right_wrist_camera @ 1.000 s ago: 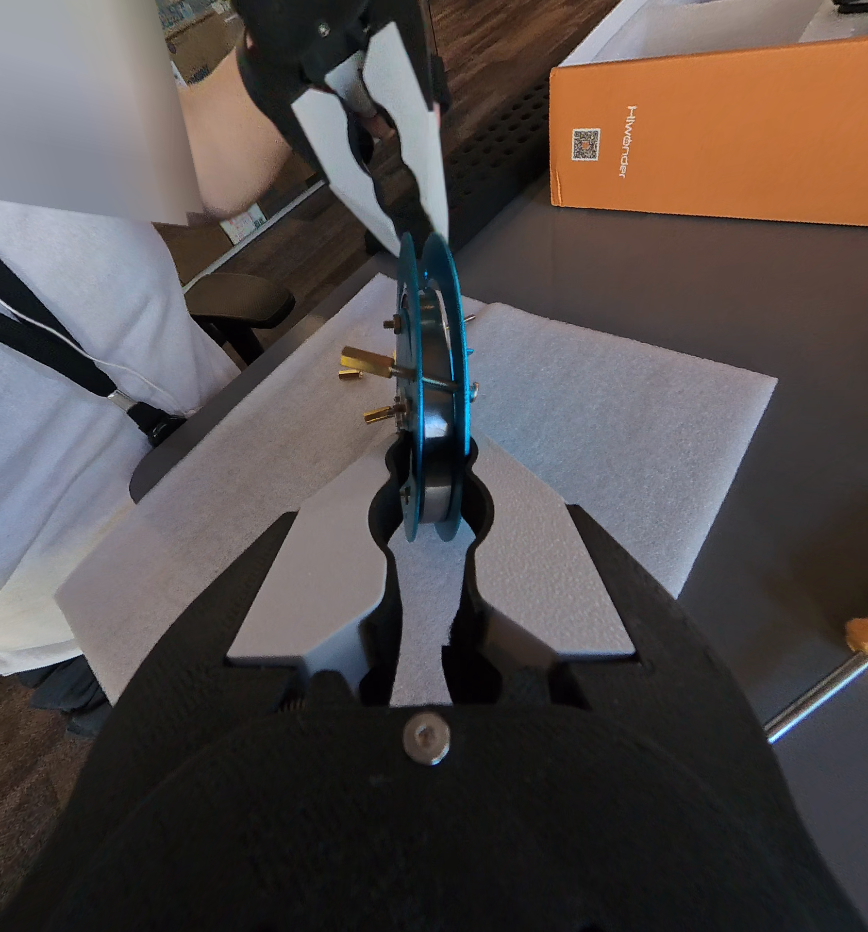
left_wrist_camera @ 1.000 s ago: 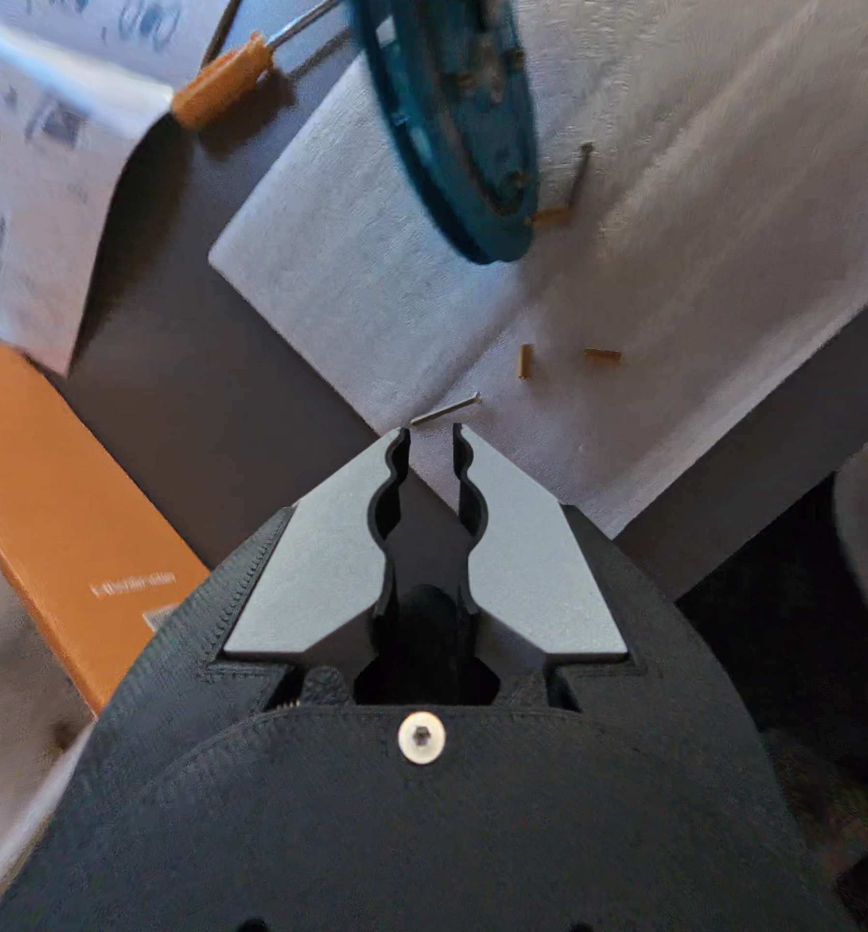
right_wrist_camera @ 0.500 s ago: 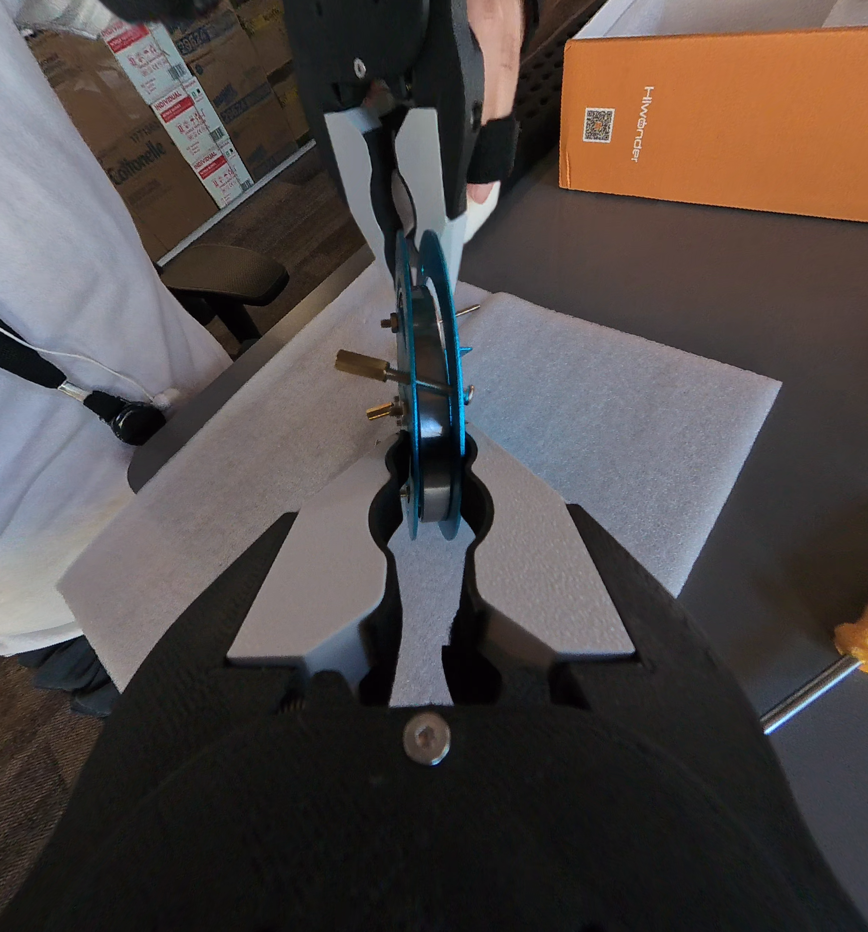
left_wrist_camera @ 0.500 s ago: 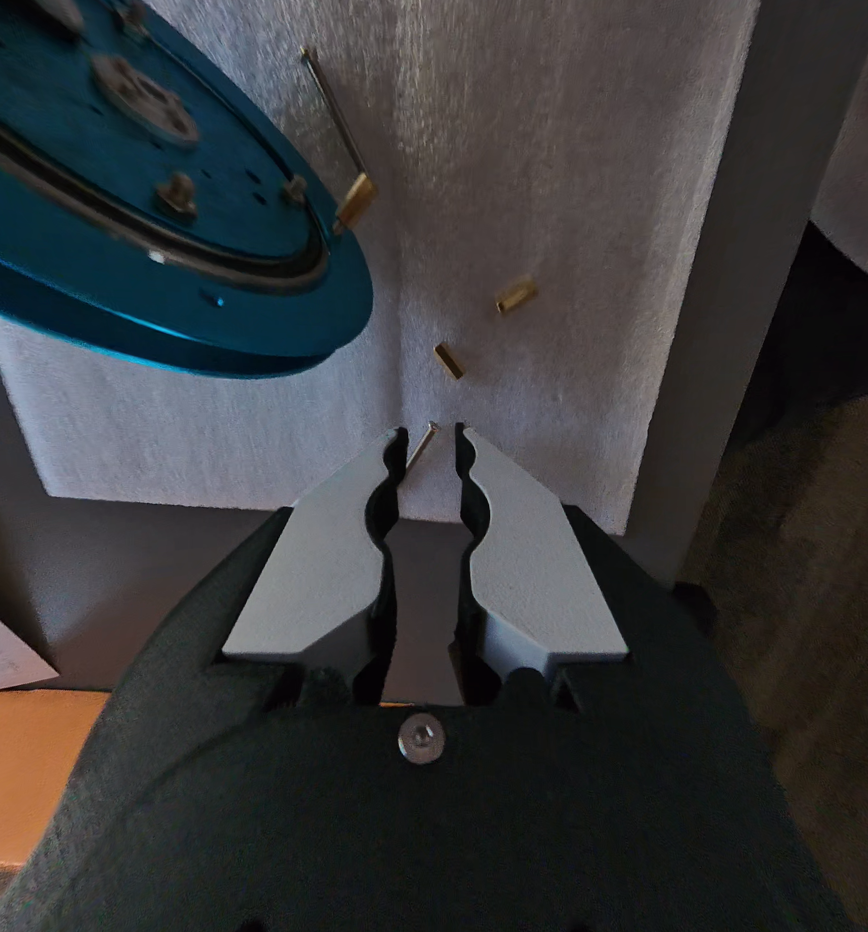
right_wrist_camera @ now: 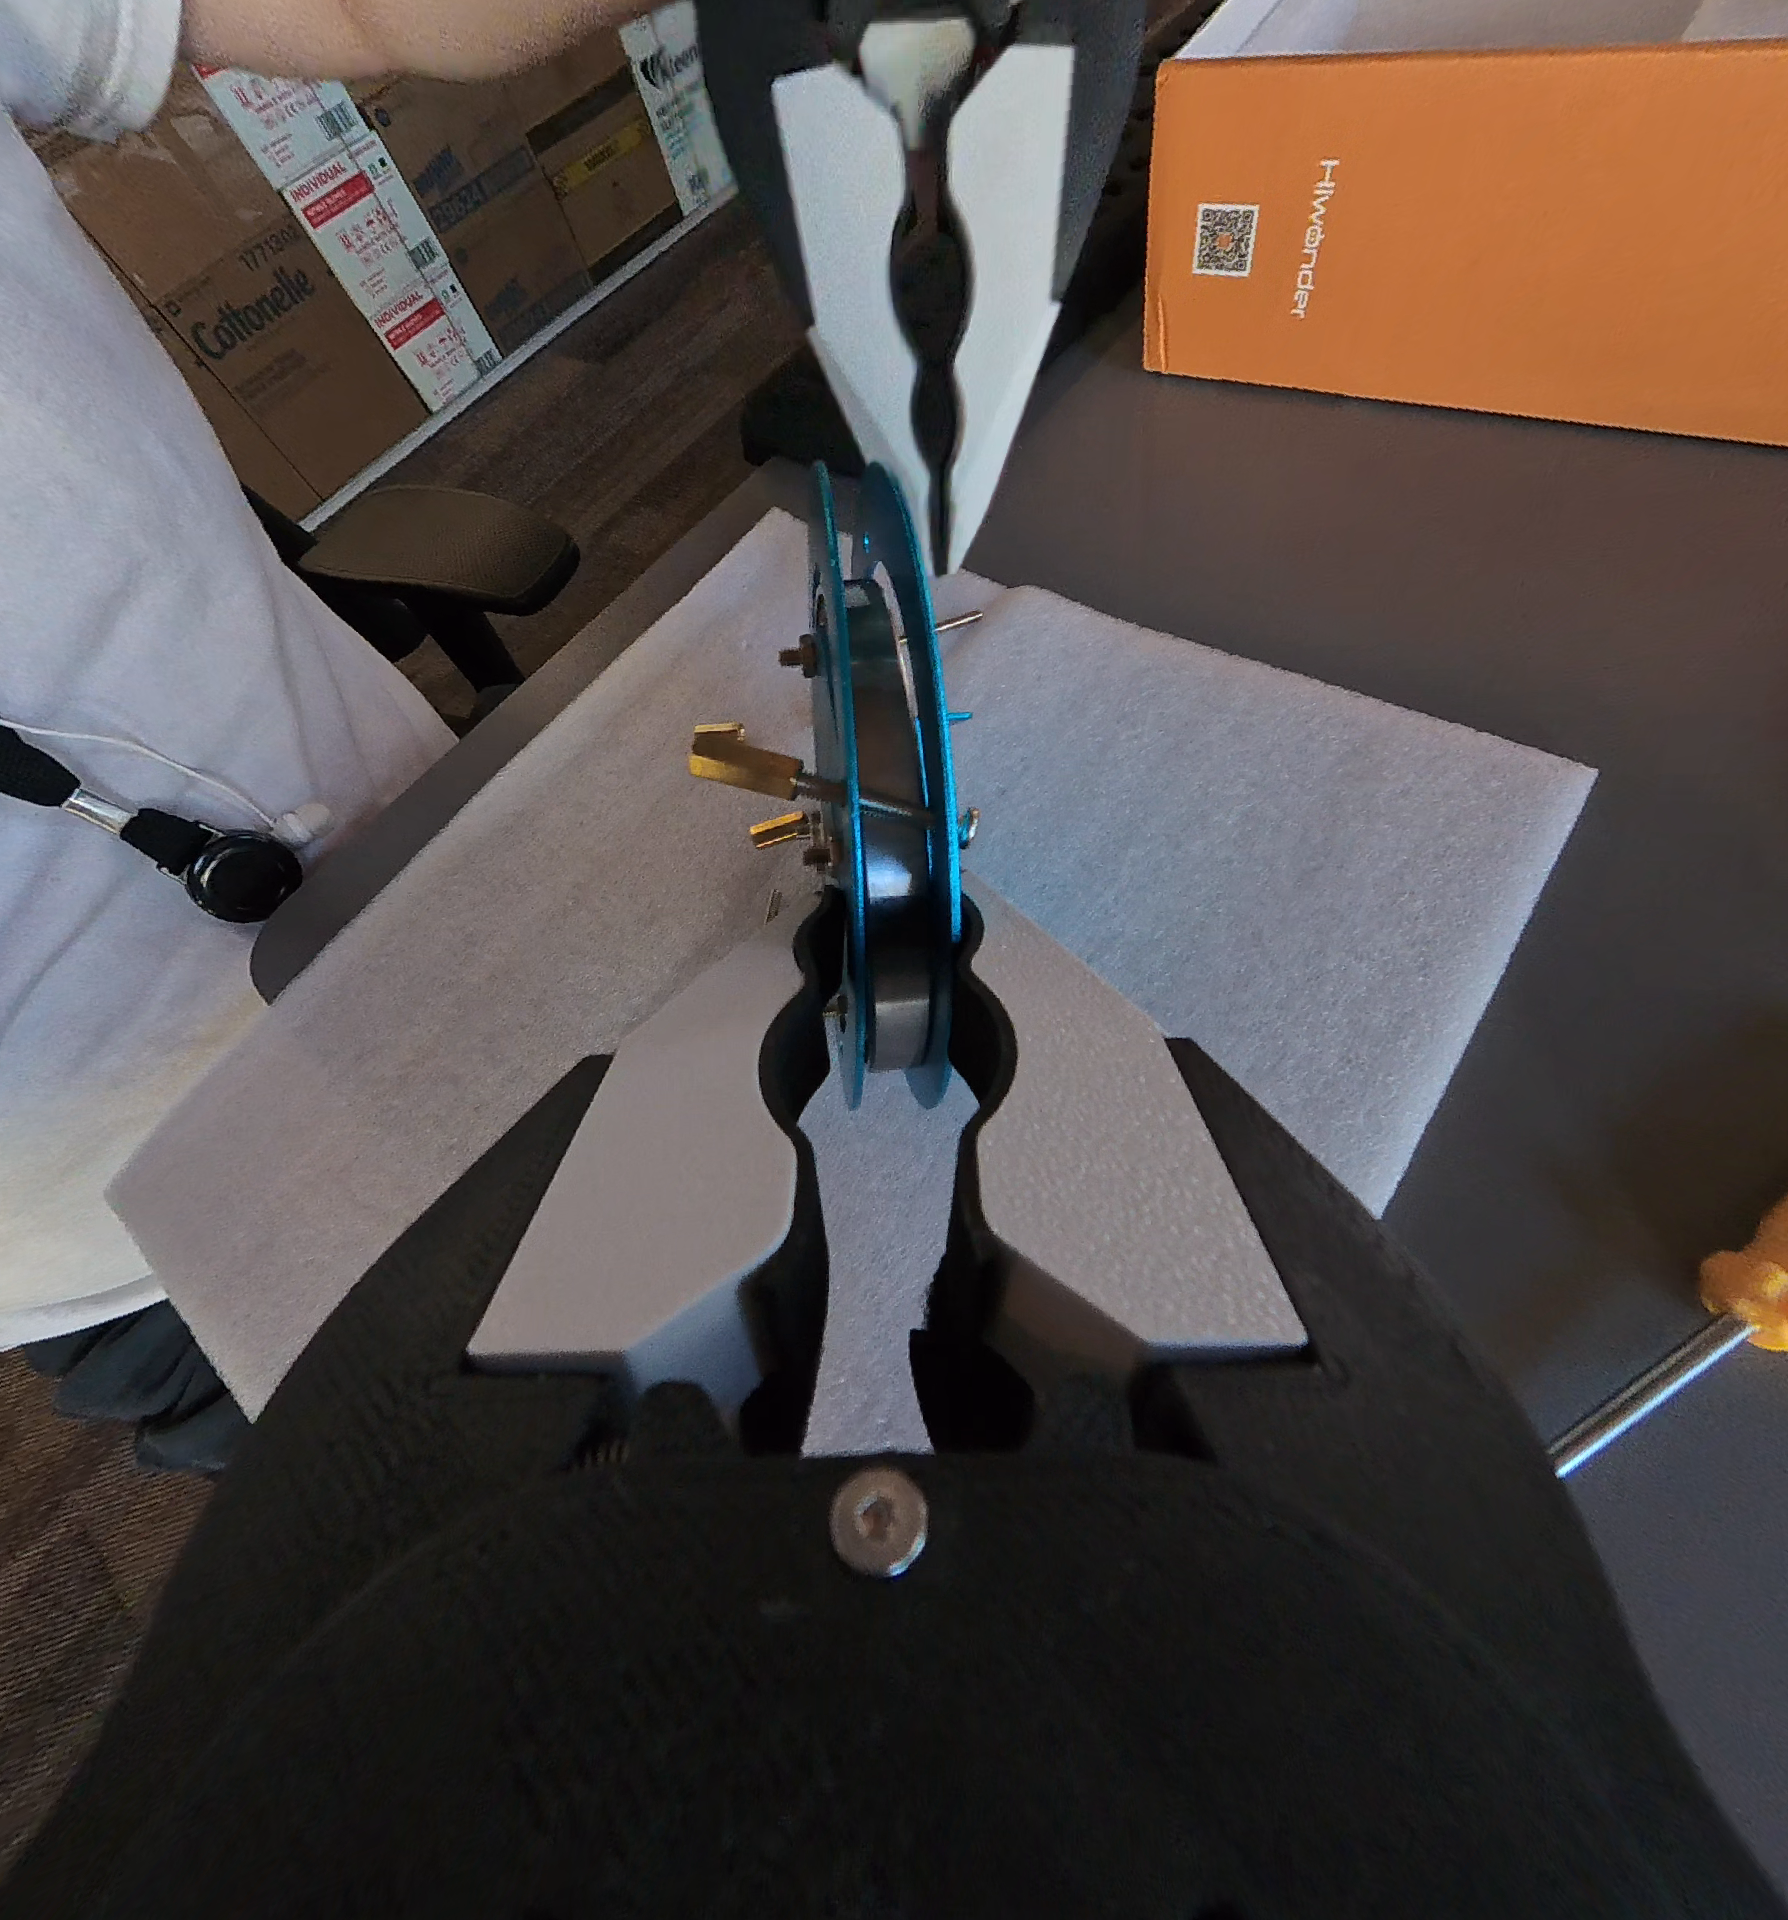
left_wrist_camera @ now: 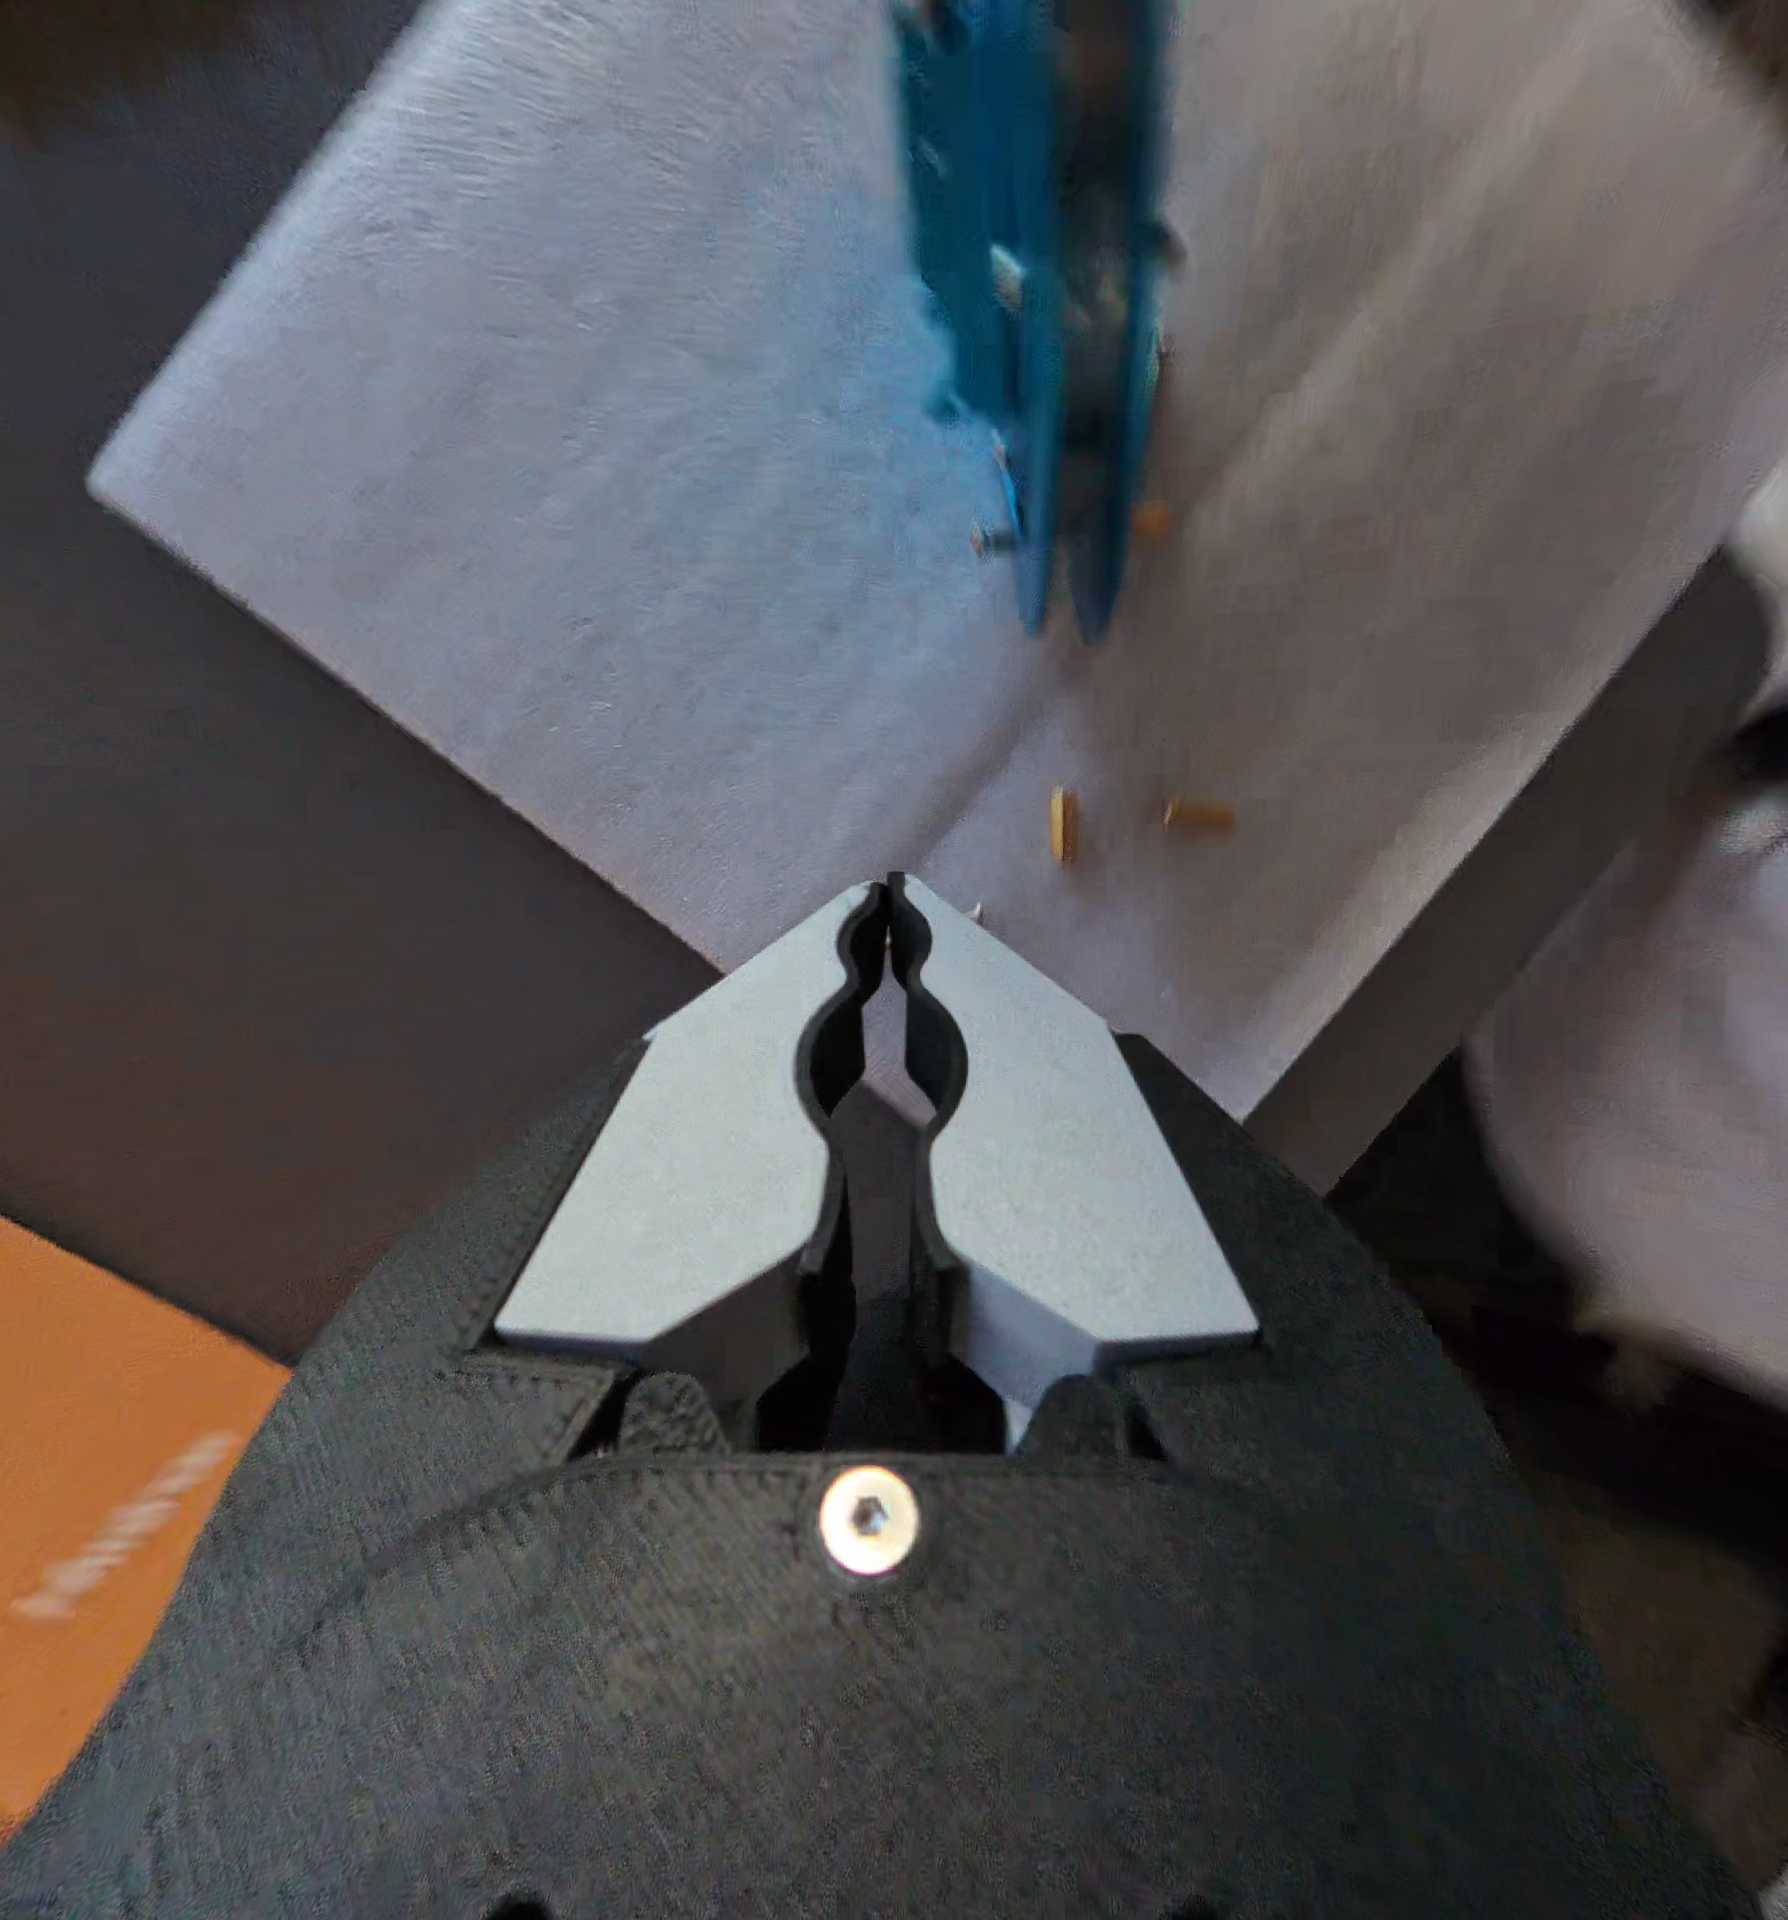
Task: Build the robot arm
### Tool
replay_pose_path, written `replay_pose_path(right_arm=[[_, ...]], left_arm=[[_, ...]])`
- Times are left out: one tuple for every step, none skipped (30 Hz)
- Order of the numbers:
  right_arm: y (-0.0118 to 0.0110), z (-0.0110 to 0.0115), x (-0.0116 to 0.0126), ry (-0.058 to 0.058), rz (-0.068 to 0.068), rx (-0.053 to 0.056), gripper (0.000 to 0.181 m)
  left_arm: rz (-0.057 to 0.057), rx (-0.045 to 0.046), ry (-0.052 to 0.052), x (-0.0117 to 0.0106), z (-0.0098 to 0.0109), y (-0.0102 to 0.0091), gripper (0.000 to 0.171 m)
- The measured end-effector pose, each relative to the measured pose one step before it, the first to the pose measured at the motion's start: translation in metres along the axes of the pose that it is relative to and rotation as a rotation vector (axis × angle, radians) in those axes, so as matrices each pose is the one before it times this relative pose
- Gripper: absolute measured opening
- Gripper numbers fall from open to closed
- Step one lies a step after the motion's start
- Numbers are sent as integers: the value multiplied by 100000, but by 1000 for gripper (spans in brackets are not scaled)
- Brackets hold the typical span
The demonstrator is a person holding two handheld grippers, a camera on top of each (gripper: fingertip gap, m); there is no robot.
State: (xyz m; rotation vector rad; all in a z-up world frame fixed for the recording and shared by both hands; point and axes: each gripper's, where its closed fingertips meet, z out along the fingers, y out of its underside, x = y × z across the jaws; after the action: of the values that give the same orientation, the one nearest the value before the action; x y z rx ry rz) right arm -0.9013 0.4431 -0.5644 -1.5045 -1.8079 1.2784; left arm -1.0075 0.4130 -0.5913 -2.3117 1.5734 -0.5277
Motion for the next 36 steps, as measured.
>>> replay_pose_path(right_arm=[[-8,5,-28,425,-442,101,16],[-10,0,-24,259,-384,69,16],[-21,13,-24,64,-73,0,16],[-17,26,-20,-98,98,-80,16],[-16,13,-2,-208,217,-231,16],[-11,17,10,-157,237,-440,16],[2,5,27,-33,84,-595,16],[-7,8,6,23,74,-682,16],[-14,19,17,102,109,-578,16],[-24,20,9,191,42,-428,16],[-28,28,-2,210,36,-167,16],[-28,18,-10,177,246,108,16],[-17,21,-12,150,492,277,16],[-16,4,3,185,577,206,16],[17,-6,-7,281,471,21,16],[14,-14,-2,324,211,-212,16],[18,-12,5,312,-1,-376,16],[18,-14,-17,262,-79,-432,16],[14,-5,-9,147,-85,-386,16],[16,-16,-7,-13,92,-312,16],[27,-5,9,-46,157,-316,16],[22,-22,9,-29,90,-262,16],[23,-13,28,17,-53,-206,16],[26,-11,25,12,-30,-133,16],[2,-3,11,-34,86,-57,16],[0,6,6,-7,63,56,16],[-10,7,-17,12,-46,119,16],[-11,13,-9,61,-18,83,16],[6,6,-6,216,-61,6,16],[6,-2,-13,327,-199,-108,16],[2,-7,-18,366,-215,-139,16],[13,-2,-37,418,-240,-210,16],[6,12,-25,537,-415,-202,16],[1,0,-24,696,-484,-147,16],[-15,13,-34,757,-481,-35,16],[-11,20,-38,841,-545,29,16]], left_arm=[[-12250,8688,3539,-7,-367,-667,0],[-8908,9189,4220,147,-387,-711,0],[-3658,6921,1985,-40,-372,-417,0],[3272,3905,1600,177,-291,-58,0],[8051,1465,1071,437,-213,200,0],[9641,-1537,-2431,63,-131,403,0],[10160,-4417,-2050,151,36,509,16],[10142,-5872,-546,354,146,429,19],[10134,-5495,-902,258,239,167,22],[9502,-4901,-287,279,303,-31,27],[8084,-4792,906,283,330,-27,26],[5991,-5202,2168,238,404,171,25],[3717,-4496,2814,180,439,237,25],[2497,-3914,2867,100,428,324,24],[2224,-3353,2094,9,392,397,22],[1869,-2178,2013,51,352,318,20],[1055,-1330,1254,-12,325,206,18],[756,-1332,1119,10,328,219,17],[854,-1276,452,-16,332,229,14],[540,0,515,47,278,41,12],[-29,662,146,5,134,-32,11],[-821,923,35,-27,-48,-9,10],[-2120,1489,294,-19,-116,-38,3],[-3379,2211,644,45,-127,-98,2],[-4206,2070,-8,-89,-149,-2,2],[-4613,2404,-456,-162,-201,5,2],[-5231,3363,-1318,-299,-265,-91,2],[-6438,3660,-2156,-478,-344,-141,2],[-7887,3603,-1846,-511,-379,-163,2],[-9762,3988,-1423,-549,-403,-271,2],[-11689,6251,-191,-433,-422,-652,2],[-13458,9680,2455,-107,-444,-1159,2],[-14683,11439,4057,41,-431,-1403,2],[-14118,12024,6076,270,-410,-1482,1],[-13323,12321,6796,339,-393,-1496,1],[-12180,11868,6490,290,-353,-1384,1]])
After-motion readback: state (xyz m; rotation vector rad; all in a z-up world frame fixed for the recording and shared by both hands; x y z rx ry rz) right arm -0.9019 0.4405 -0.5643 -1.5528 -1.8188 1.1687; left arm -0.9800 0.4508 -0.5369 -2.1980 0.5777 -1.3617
